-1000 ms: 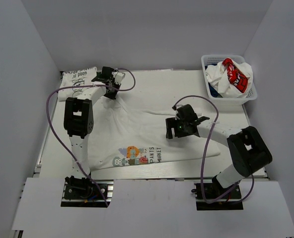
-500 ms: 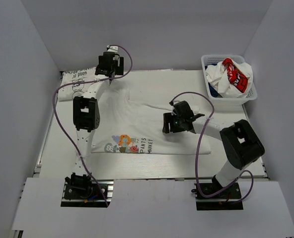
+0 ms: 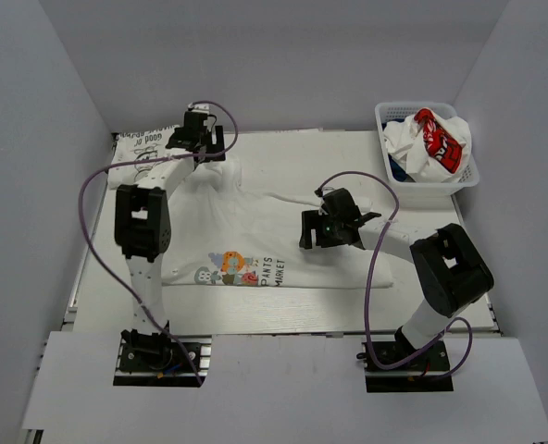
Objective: Fold and stack the t-shirts
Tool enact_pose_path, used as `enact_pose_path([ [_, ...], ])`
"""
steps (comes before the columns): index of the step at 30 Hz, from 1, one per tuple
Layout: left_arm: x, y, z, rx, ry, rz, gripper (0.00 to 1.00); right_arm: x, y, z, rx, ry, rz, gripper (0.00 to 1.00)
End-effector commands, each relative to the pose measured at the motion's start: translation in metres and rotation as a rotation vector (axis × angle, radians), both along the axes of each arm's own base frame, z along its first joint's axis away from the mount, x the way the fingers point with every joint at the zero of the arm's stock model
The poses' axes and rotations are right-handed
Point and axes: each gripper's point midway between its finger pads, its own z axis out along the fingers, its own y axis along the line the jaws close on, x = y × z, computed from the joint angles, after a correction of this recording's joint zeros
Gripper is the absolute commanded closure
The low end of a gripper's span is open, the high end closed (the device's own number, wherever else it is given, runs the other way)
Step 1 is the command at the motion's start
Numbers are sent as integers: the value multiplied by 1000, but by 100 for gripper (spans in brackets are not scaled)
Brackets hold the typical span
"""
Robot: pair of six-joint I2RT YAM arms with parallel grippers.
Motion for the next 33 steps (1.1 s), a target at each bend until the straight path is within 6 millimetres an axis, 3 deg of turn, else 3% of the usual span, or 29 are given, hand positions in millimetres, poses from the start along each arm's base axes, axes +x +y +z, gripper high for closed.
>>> enact_pose_path([
  [1,-46,-5,72,-151,-52,55,0,-25,-19,-22,-77,105,-20,19],
  [2,-63,-2,59,-163,-26,70,0,-16,-13,-11,-63,70,-22,17],
  [6,-112,7,83,-310,-133,174,0,3,17,37,42,-61,60,10],
  [7,-132,18,56,-313,-100,222,0,3,24,42,52,-74,85,10],
  [8,-136,23,72,-354,-177,266,0,10,33,58,66,-109,91,10],
  [10,-152,19,46,-362,-123,244,0,11,35,62,56,-116,82,10],
  [11,-154,12,44,-401,-99,233,0,8,37,60,52,-113,86,10],
  [16,-187,-3,-25,-402,164,263,0,20,10,33,-56,-61,-109,10],
  [20,-211,6,-62,-350,307,348,0,15,-11,6,-157,36,-224,10],
  [24,-259,-2,-105,-405,470,385,0,-3,-29,-16,-179,118,-282,10],
  [27,-298,-8,-126,-427,569,389,0,-18,-43,-22,-188,158,-330,10],
  [28,-311,-12,-127,-435,596,372,0,-36,-58,-36,-233,190,-346,10],
  [30,-345,-12,-138,-419,673,381,0,-43,-72,-33,-243,193,-389,10],
  [31,-357,-21,-134,-429,697,344,0,-61,-89,-40,-282,225,-419,10],
  [33,-384,-32,-133,-470,755,307,0,-71,-106,-37,-305,244,-476,10],
])
